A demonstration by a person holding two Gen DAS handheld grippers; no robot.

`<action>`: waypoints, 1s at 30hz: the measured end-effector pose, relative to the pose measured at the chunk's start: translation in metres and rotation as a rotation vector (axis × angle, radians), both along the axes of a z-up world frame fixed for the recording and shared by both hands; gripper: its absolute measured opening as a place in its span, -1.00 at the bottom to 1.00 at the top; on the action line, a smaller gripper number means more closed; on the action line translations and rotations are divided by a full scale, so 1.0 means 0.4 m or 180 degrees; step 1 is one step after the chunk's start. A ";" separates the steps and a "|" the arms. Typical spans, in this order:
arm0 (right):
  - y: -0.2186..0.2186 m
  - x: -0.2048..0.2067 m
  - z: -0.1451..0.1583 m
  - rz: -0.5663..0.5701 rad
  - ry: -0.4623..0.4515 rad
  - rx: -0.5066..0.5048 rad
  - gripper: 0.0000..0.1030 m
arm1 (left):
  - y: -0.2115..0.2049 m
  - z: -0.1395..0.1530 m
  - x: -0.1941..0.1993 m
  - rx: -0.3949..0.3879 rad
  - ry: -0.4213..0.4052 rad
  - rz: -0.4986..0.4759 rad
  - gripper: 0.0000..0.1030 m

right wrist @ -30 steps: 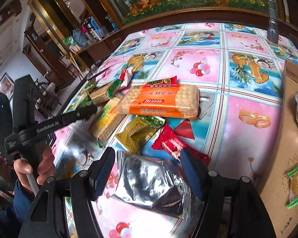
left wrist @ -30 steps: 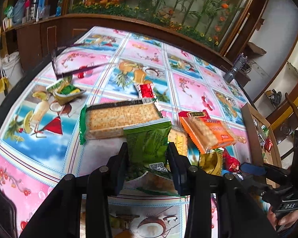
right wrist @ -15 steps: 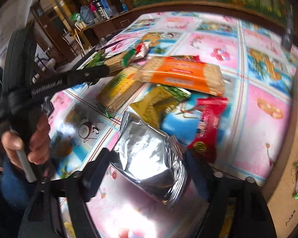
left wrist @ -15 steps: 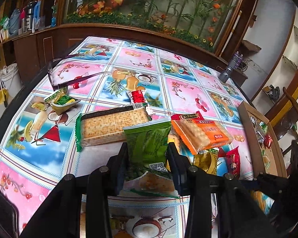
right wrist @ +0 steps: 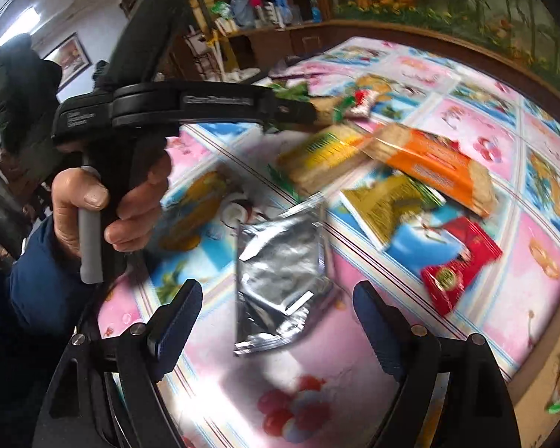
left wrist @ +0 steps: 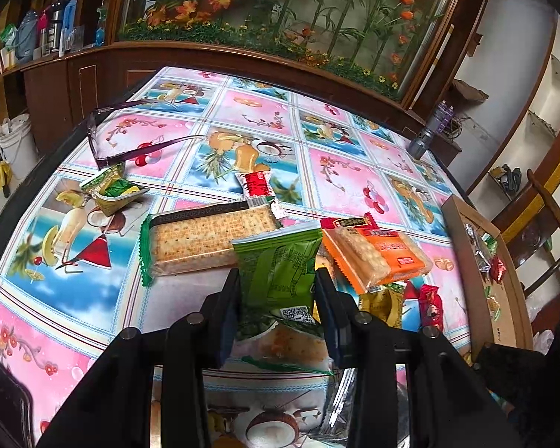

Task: Organize snacks

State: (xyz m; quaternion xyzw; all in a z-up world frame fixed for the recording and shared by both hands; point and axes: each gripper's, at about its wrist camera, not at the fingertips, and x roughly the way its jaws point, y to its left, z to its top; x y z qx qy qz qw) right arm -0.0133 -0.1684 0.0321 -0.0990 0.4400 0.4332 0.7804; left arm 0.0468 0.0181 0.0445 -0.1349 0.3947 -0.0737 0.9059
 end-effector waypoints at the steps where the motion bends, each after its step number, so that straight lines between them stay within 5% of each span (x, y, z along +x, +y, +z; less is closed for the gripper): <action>1: 0.007 -0.004 0.003 0.0016 -0.0032 0.0027 0.70 | 0.000 0.003 -0.002 0.0008 -0.0016 0.0000 -0.28; 8: 0.098 0.021 -0.038 -0.0009 -0.0220 -0.0457 0.65 | 0.003 0.007 -0.004 0.0014 -0.0035 0.0009 -0.28; 10: 0.113 0.004 -0.040 -0.0009 -0.0491 -0.0609 0.29 | 0.001 0.007 -0.004 0.0041 -0.0051 0.0018 -0.28; 13: 0.090 0.028 -0.029 -0.0300 -0.0512 -0.0559 0.22 | -0.001 0.007 -0.003 0.0060 -0.0051 0.0011 -0.28; 20: -0.142 0.162 0.043 -0.1470 -0.0175 0.0617 0.22 | -0.035 0.020 -0.018 0.0216 -0.0200 -0.0085 -0.28; 24: -0.234 0.194 0.066 -0.2013 -0.0231 0.0798 0.22 | -0.066 0.029 -0.013 0.0228 -0.0265 -0.0160 -0.28; 30: -0.244 0.268 0.126 -0.2351 -0.0328 0.0707 0.22 | -0.104 0.038 0.020 0.0144 -0.0295 -0.0193 -0.28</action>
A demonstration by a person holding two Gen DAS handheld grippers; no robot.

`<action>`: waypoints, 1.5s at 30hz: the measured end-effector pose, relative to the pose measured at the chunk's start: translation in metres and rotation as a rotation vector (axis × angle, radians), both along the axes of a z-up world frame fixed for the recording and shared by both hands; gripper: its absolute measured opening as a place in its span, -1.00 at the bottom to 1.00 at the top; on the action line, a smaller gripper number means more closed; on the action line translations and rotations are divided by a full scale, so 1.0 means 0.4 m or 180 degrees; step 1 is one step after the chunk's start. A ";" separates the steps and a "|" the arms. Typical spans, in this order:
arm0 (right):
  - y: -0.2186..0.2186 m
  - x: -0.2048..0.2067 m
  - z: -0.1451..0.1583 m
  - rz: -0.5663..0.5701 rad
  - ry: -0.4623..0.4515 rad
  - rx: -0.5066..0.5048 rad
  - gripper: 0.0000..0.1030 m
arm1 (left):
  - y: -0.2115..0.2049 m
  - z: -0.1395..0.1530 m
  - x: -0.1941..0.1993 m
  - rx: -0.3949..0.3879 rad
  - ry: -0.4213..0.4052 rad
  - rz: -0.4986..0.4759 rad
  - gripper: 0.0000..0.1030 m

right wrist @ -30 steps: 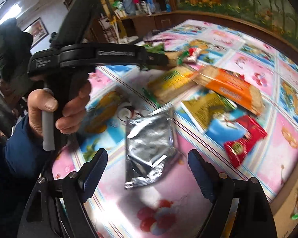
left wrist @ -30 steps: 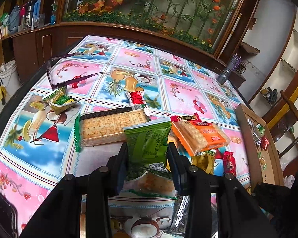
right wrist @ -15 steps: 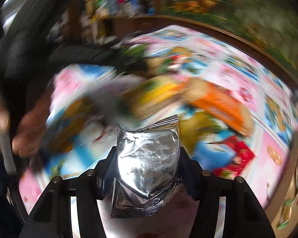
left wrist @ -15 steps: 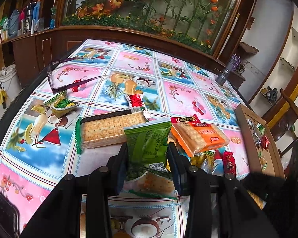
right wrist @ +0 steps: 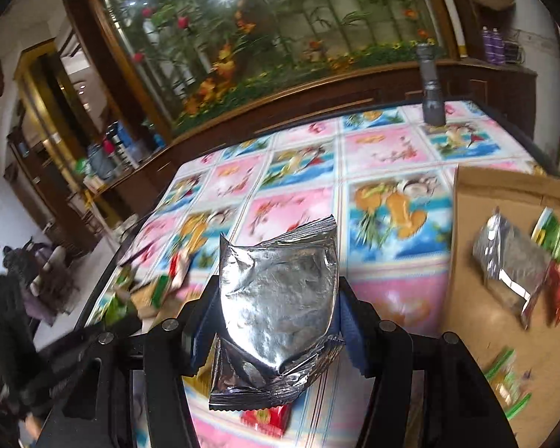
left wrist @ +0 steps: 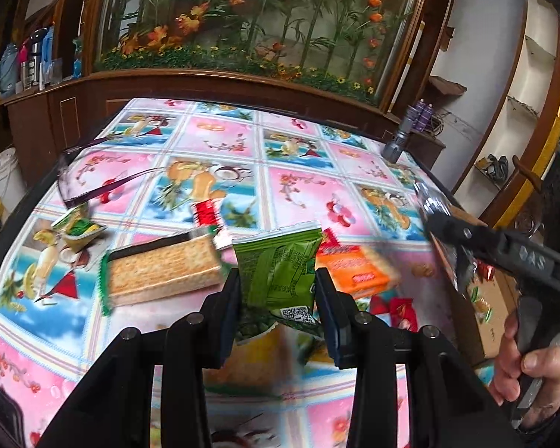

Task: Organize snacks

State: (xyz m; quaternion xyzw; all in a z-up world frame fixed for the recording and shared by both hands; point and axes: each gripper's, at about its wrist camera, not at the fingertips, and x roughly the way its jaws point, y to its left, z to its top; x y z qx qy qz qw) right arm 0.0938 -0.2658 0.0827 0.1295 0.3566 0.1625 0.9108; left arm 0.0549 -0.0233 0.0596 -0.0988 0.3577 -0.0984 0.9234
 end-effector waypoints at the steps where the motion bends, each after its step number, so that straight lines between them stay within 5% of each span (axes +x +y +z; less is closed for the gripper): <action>1: 0.000 -0.004 0.010 -0.0028 -0.0021 -0.0014 0.22 | -0.008 0.001 0.008 -0.0004 -0.0006 0.0000 -0.28; 6: 0.032 -0.020 0.020 -0.0011 -0.0241 -0.0237 0.22 | -0.035 0.001 0.013 0.0083 -0.0021 -0.0067 -0.28; 20: -0.041 -0.014 -0.004 0.0007 -0.0092 0.0109 0.22 | -0.064 -0.009 -0.014 0.0270 -0.0084 -0.0160 -0.28; 32: -0.103 -0.016 0.027 -0.0126 -0.0149 0.0246 0.22 | -0.074 -0.003 -0.014 0.0082 -0.0072 -0.0088 -0.28; 45: -0.338 -0.008 0.060 -0.0661 -0.0097 0.0765 0.21 | -0.327 0.044 0.009 0.0008 -0.0116 -0.0645 -0.28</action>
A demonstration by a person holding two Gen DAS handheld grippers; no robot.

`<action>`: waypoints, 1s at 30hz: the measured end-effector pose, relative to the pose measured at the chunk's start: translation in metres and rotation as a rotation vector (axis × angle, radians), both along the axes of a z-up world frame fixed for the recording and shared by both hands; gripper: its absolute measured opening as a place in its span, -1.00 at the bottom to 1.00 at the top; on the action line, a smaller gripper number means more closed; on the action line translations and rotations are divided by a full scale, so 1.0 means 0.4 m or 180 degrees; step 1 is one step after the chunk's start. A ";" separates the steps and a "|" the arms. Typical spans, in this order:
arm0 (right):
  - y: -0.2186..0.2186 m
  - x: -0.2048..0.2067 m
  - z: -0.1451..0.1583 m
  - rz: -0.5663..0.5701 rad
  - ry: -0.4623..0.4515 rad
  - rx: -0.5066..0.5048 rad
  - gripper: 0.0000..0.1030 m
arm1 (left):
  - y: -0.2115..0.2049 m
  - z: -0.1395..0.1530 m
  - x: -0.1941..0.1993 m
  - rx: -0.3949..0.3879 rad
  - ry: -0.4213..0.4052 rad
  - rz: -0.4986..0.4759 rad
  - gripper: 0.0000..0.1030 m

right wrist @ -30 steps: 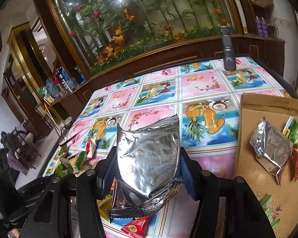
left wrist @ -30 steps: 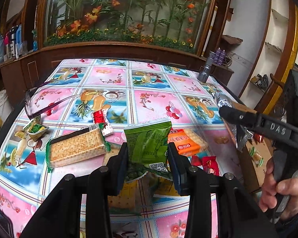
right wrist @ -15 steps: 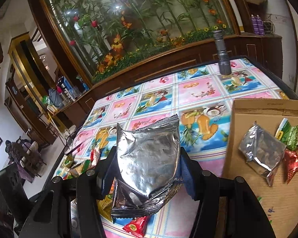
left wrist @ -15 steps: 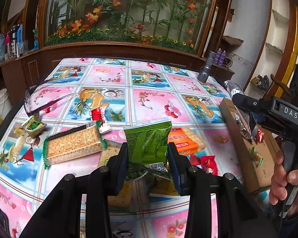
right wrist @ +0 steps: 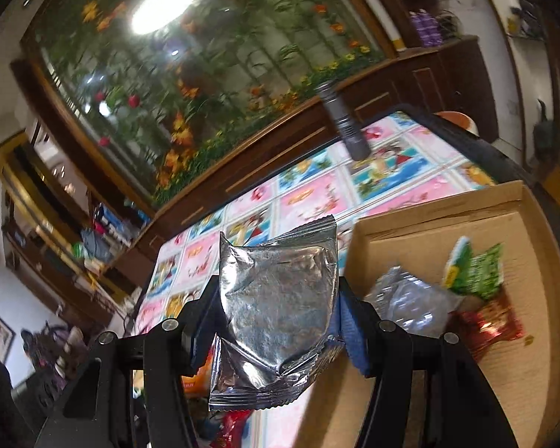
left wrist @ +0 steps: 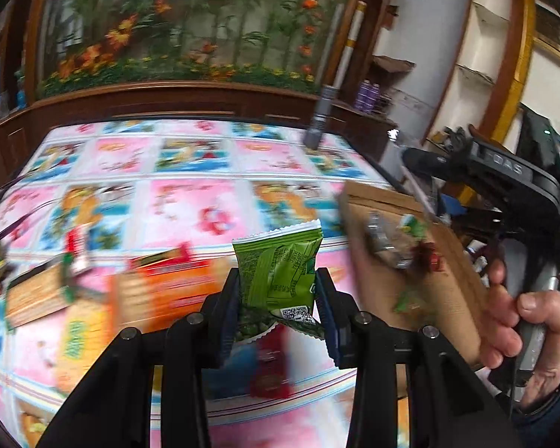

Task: Organize snacks

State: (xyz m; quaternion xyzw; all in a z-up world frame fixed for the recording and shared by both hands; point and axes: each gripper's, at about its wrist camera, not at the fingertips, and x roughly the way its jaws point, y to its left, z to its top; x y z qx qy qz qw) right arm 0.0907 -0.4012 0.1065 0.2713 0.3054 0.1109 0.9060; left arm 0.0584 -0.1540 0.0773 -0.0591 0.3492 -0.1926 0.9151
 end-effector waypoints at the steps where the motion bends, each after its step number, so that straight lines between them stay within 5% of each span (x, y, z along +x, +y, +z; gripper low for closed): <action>1: -0.021 0.000 0.003 -0.0036 0.0002 0.0042 0.21 | -0.028 0.005 0.002 -0.0028 0.0012 -0.0064 -0.28; 11: -0.277 -0.020 -0.023 -0.0709 0.0283 0.0182 0.21 | -0.281 -0.011 -0.006 -0.0088 0.0155 -0.0730 -0.28; 30: -0.287 0.013 -0.107 -0.1003 0.0981 -0.0415 0.21 | -0.351 -0.086 -0.039 0.0169 0.0352 -0.1047 -0.28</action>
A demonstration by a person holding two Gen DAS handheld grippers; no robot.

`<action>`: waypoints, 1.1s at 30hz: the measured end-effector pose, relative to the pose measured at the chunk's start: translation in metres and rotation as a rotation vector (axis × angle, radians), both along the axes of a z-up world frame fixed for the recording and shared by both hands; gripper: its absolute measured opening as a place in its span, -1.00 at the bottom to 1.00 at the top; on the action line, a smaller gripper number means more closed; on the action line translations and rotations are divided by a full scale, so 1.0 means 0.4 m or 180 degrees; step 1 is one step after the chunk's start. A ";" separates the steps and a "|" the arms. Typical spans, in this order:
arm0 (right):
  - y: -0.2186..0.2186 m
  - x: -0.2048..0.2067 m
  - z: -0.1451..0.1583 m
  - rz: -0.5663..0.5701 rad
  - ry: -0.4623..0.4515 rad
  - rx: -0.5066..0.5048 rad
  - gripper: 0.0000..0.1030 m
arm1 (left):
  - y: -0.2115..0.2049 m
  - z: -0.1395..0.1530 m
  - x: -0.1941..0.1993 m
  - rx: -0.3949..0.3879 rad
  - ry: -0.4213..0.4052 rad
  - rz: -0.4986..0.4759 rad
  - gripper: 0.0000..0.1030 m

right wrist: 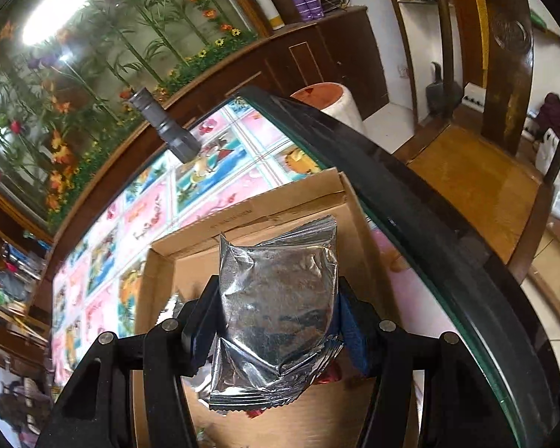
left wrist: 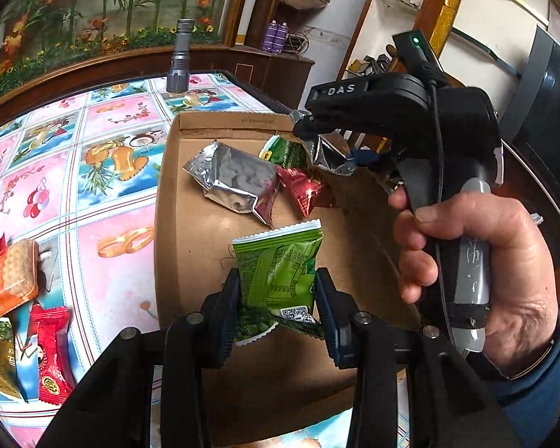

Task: Organize snacks

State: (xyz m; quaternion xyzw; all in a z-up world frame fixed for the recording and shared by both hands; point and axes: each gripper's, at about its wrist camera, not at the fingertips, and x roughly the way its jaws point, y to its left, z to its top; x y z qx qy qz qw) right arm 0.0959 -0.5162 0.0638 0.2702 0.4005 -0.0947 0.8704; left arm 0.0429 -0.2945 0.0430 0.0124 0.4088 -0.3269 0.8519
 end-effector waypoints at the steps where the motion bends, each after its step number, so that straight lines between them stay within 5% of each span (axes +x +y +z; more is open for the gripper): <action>1: 0.002 0.003 -0.001 -0.0001 0.0023 -0.0036 0.21 | -0.003 -0.003 -0.001 0.0021 -0.0004 -0.0008 -0.28; 15: 0.011 0.011 -0.009 -0.0003 0.0118 -0.0059 0.23 | -0.018 -0.020 -0.008 0.0096 -0.0003 -0.0083 -0.27; 21: 0.017 0.003 0.007 -0.0029 0.0078 -0.0150 0.25 | -0.015 -0.006 -0.017 0.0020 -0.0060 -0.0117 -0.11; 33: 0.064 -0.029 0.094 0.0040 -0.0403 -0.0451 0.25 | 0.052 0.071 -0.027 -0.0180 -0.0275 0.0074 -0.09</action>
